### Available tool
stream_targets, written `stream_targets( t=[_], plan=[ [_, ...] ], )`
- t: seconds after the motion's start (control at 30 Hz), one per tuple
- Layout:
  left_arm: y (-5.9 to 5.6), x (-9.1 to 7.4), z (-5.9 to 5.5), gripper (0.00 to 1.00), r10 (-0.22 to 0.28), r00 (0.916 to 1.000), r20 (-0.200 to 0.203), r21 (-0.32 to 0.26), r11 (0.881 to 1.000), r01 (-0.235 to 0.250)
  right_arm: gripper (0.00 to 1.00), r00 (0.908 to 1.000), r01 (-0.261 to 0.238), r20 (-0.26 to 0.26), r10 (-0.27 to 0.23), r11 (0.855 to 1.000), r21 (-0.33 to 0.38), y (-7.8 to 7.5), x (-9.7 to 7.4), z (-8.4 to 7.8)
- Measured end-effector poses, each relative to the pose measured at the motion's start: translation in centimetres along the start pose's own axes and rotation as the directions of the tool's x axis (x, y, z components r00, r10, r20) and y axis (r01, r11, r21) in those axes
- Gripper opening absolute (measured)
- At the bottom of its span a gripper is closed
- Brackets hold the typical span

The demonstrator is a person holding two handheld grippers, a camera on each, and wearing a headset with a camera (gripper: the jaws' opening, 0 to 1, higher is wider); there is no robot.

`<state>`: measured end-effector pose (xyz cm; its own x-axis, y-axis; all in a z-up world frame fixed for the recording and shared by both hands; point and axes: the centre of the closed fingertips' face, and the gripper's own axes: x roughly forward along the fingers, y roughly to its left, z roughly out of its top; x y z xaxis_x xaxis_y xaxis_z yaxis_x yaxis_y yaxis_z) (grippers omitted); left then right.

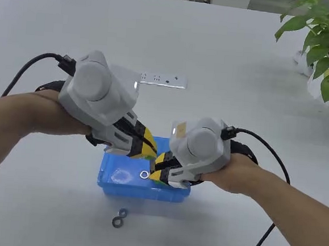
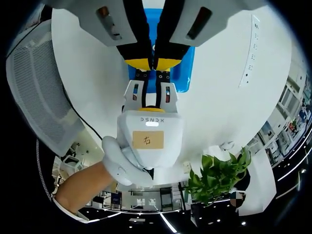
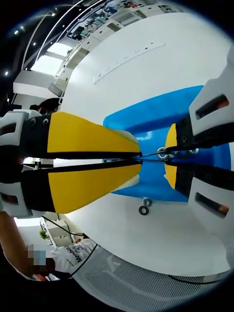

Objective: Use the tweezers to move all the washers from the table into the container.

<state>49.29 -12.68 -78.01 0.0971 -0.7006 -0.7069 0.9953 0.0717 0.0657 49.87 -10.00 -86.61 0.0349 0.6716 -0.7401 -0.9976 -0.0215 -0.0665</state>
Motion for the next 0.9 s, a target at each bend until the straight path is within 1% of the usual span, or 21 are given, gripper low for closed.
stream_targets(
  t=[0.2, 0.43, 0.63, 0.9],
  plan=[
    [-0.2, 0.0, 0.0, 0.05, -0.003, 1.0000, -0.004, 0.004, 1.000, 0.003, 0.11, 1.0000, 0.002, -0.009, -0.002, 1.000, -0.006, 0.2, -0.1, -0.1],
    [-0.2, -0.3, 0.4, 0.05, 0.005, 1.0000, 0.001, 0.014, 1.000, -0.005, 0.11, 0.9999, 0.010, -0.004, -0.010, 1.000, -0.009, 0.1, -0.5, 0.2],
    [-0.4, -0.7, 0.7, 0.05, 0.009, 1.0000, 0.002, 0.020, 1.000, -0.009, 0.11, 0.9999, 0.017, 0.000, -0.017, 1.000, -0.016, 0.2, -0.8, 0.7],
    [-0.6, -1.8, 1.5, 0.05, 0.025, 0.9997, 0.003, 0.033, 0.999, -0.025, 0.11, 0.9994, 0.032, 0.010, -0.032, 0.999, -0.026, 0.3, -1.6, 1.8]
  ],
)
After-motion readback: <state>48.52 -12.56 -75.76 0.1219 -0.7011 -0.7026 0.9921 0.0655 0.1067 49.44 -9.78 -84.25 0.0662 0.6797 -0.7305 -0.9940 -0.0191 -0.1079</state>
